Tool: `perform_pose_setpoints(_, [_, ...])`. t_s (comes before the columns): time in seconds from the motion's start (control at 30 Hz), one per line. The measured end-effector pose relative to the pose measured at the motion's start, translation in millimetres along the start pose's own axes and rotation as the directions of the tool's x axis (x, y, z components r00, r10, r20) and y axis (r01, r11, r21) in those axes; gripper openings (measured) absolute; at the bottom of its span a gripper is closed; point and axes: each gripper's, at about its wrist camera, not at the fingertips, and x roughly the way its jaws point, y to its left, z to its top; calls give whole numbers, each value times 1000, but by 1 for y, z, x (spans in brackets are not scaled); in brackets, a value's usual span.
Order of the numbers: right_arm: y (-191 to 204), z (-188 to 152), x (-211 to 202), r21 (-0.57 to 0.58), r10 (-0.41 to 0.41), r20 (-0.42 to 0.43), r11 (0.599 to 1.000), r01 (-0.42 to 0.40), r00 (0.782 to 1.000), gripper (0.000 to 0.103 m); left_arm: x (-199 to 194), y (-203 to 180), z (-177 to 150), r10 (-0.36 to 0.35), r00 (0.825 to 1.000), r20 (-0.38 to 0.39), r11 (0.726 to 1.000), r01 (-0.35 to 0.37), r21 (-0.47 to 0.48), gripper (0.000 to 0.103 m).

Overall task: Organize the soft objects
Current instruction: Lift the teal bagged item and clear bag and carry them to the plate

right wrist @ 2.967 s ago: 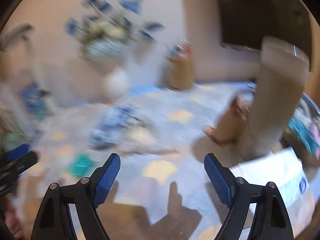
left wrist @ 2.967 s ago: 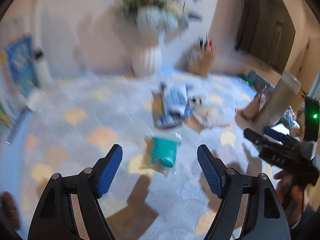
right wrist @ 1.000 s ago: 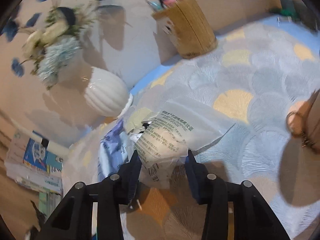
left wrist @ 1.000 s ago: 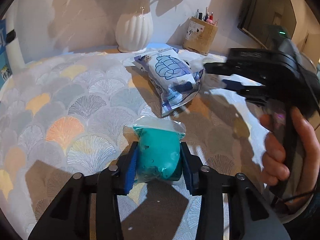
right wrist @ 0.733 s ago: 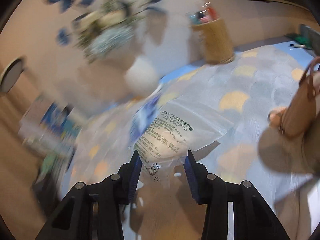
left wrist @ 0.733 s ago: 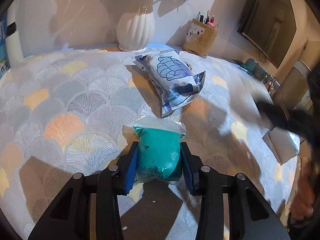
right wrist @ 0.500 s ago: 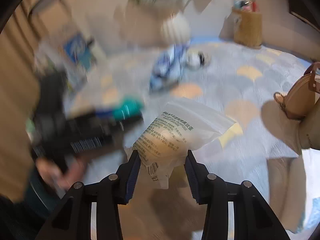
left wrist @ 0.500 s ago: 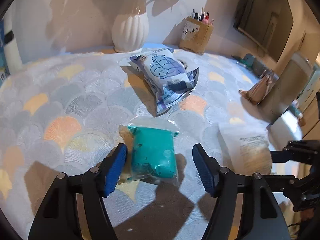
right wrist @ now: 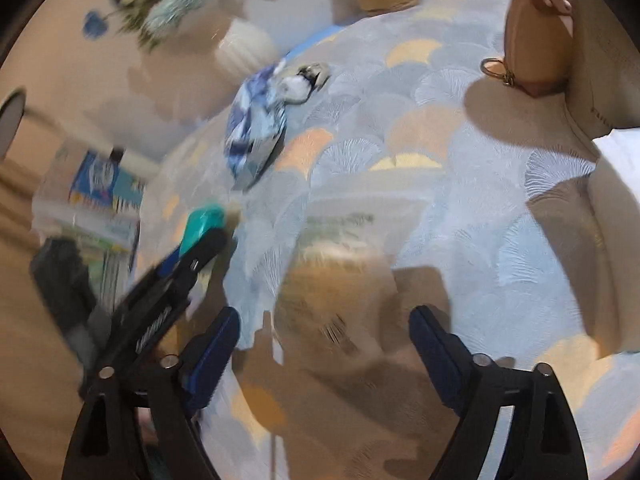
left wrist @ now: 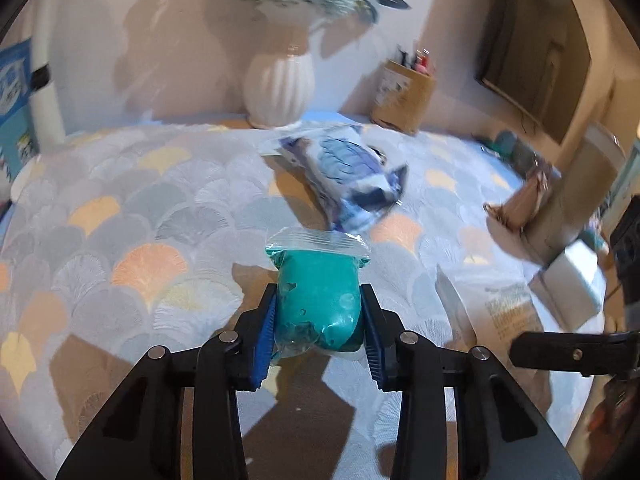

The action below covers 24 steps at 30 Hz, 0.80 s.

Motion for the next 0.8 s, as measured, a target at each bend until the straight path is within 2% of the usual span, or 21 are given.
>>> perform_pose_setpoints(0.07, [6,0,4,25,-32,52,999,31,998,95,1,7,2,-12,1000,-2,999,11,-39,35])
perform_pose_setpoints(0.13, [15,2,10,-7,-82,100,997,83,992,95,0,9,3,-17,1000,3,998,17,-54,35])
perform_pose_setpoints(0.17, [22,0,13,-46,-125,136,990,133,983,91,0,8,3,-16,1000,6,999,17,-50,35])
perform_pose_setpoints(0.27, [32,-3,16,-124,-240,190,956,266,952,64,-1,1,2,-13,1000,15,1000,13,-17,35])
perform_pose_setpoints(0.3, [33,-6,15,-137,-249,208,950,280,946,52,-2,-1,1,-8,1000,17,1000,8,-4,35])
perform_pose_setpoints(0.37, [30,-7,10,-144,-220,214,957,254,952,46,-2,-2,0,-1,1000,18,1000,1,11,35])
perform_pose_setpoints(0.53, [32,-15,-7,-161,-148,218,969,185,965,45,-6,-4,1,18,999,28,1000,-18,5,35])
perform_pose_setpoints(0.67, [42,-22,-32,-195,-125,260,964,179,958,45,-20,-10,2,-1,999,45,1000,2,-20,35])
perform_pose_setpoints(0.8, [45,-26,-63,-217,-110,305,959,181,946,45,-44,-41,6,-27,996,87,999,25,28,35])
